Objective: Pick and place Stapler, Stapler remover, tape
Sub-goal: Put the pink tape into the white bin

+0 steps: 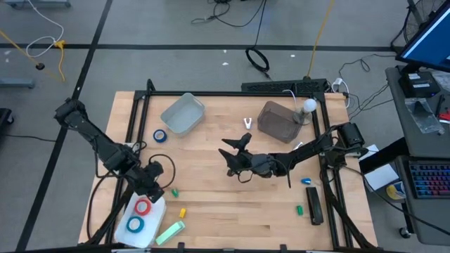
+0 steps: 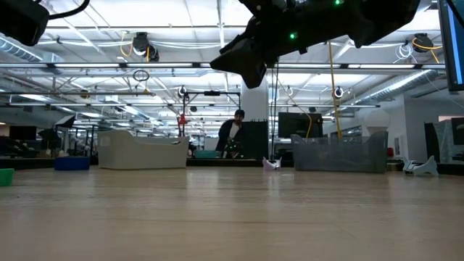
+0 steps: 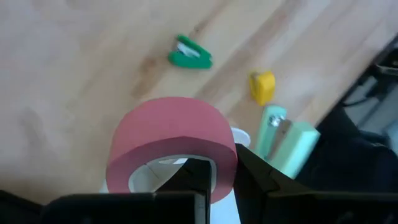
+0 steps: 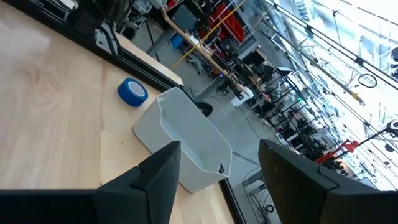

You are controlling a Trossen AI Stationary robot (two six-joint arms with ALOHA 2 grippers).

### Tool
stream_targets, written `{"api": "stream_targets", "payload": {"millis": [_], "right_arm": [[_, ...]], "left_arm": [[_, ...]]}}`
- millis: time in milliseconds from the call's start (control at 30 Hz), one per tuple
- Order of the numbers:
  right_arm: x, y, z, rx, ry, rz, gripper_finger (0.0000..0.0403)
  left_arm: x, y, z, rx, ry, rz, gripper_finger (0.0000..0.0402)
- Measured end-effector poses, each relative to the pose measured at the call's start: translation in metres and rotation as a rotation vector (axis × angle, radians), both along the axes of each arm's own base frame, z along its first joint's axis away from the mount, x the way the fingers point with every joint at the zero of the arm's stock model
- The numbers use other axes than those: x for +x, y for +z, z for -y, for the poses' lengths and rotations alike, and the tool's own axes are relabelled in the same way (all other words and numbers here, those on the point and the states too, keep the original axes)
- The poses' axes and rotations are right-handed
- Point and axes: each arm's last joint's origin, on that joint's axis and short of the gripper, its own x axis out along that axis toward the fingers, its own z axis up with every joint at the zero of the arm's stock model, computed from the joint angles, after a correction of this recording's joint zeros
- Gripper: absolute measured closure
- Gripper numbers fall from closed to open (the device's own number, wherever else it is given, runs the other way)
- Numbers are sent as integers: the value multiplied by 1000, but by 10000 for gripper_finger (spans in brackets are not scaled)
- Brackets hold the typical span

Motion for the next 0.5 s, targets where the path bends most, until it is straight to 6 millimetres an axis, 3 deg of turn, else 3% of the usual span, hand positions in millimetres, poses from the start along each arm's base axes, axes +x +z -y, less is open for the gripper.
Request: {"api": "stream_targets", "payload": {"millis": [300, 500], "right_arm": [[0, 0, 0, 2, 0, 0, 195], [0, 0, 0, 0, 0, 0, 195]], "left_arm": [[2, 30, 1, 73, -19, 85, 365], [3, 40, 15, -60, -35, 97, 365]]}}
